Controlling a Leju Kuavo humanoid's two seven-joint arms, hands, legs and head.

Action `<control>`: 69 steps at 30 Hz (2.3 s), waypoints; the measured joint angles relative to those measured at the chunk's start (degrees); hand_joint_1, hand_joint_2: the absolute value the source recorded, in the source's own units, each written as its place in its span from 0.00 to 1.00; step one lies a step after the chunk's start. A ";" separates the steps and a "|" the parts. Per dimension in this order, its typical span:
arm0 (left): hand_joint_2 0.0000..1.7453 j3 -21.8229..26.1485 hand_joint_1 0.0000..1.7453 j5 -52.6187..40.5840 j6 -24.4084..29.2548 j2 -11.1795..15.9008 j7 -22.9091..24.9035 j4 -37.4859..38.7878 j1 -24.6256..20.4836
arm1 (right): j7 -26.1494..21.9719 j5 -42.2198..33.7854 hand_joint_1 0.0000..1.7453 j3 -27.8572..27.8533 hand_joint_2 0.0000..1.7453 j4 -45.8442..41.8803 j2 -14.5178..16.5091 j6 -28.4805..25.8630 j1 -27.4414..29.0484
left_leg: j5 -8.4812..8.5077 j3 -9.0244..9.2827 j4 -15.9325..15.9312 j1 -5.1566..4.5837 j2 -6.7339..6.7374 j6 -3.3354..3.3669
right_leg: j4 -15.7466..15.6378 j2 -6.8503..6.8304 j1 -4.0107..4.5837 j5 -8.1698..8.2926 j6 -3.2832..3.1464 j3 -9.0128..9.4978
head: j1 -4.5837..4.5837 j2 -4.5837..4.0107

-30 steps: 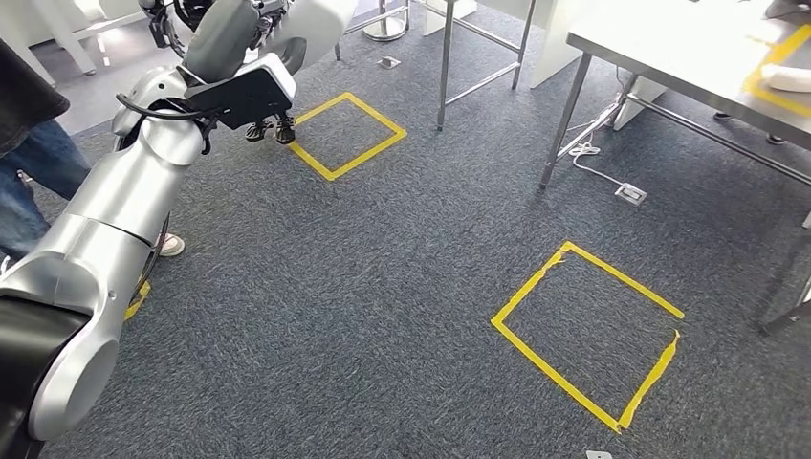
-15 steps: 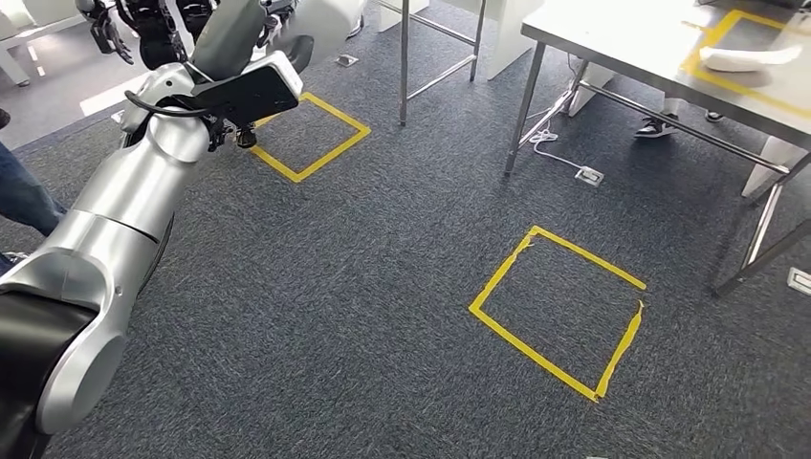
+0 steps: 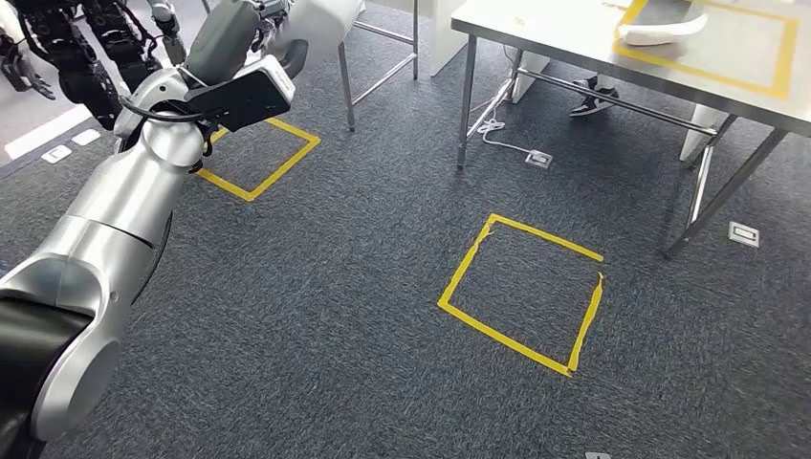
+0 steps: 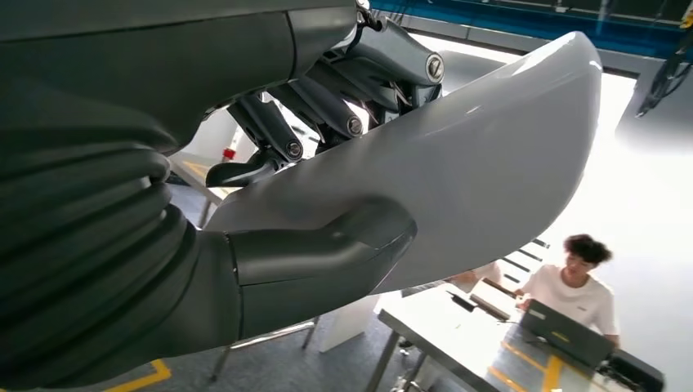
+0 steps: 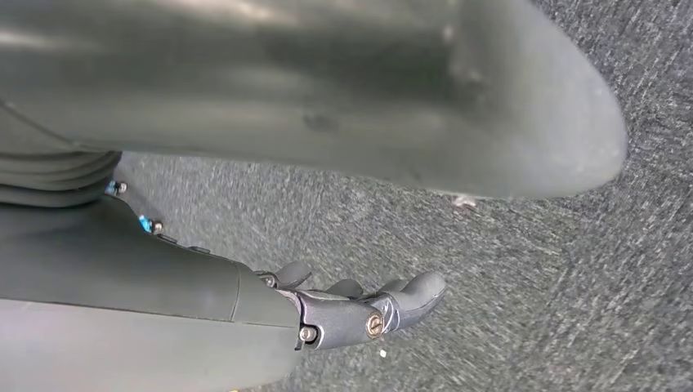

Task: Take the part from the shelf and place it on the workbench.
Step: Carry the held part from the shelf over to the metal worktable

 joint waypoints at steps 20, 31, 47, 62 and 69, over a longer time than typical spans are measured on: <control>1.00 -0.02 1.00 0.37 -0.92 -1.03 -0.47 -0.11 -0.23 | 0.00 0.02 0.00 0.00 0.00 0.00 -0.06 0.05 0.08 | -0.08 1.57 -3.05 -0.89 6.86 0.85 | -0.49 -5.58 0.66 -0.14 0.42 0.10 | 0.74 0.00; 1.00 -0.04 1.00 0.43 -1.37 -0.29 -0.80 -0.03 0.37 | -0.23 0.02 0.00 0.00 0.00 0.00 -0.07 0.01 0.02 | 0.32 0.41 -1.07 0.06 -0.38 0.08 | -0.02 0.19 -0.03 -0.12 0.32 -0.11 | 0.05 0.00; 1.00 -0.08 1.00 0.55 -1.37 -0.51 -1.36 -0.10 0.63 | -0.12 0.04 0.00 0.00 0.00 0.00 -0.22 0.04 -0.01 | 0.12 1.88 -3.26 -0.84 6.00 1.97 | 0.06 -6.94 0.76 0.04 1.49 -0.30 | 0.79 0.00; 1.00 -0.10 1.00 0.37 -1.98 -0.01 -1.84 0.06 0.50 | 0.05 0.34 0.00 0.00 0.00 0.00 -0.21 -0.25 -0.01 | 0.15 1.07 -1.71 0.15 -0.05 -0.04 | 0.14 0.27 -0.09 0.30 0.69 -0.48 | 0.07 0.00; 1.00 -0.13 1.00 0.27 -2.38 -0.86 -1.80 0.03 0.03 | 0.05 0.37 0.00 0.00 0.00 0.00 -0.09 -0.45 0.31 | 0.84 1.51 -3.26 -0.02 2.38 2.50 | 6.91 -3.09 -0.08 -3.27 2.81 -4.44 | 0.65 0.00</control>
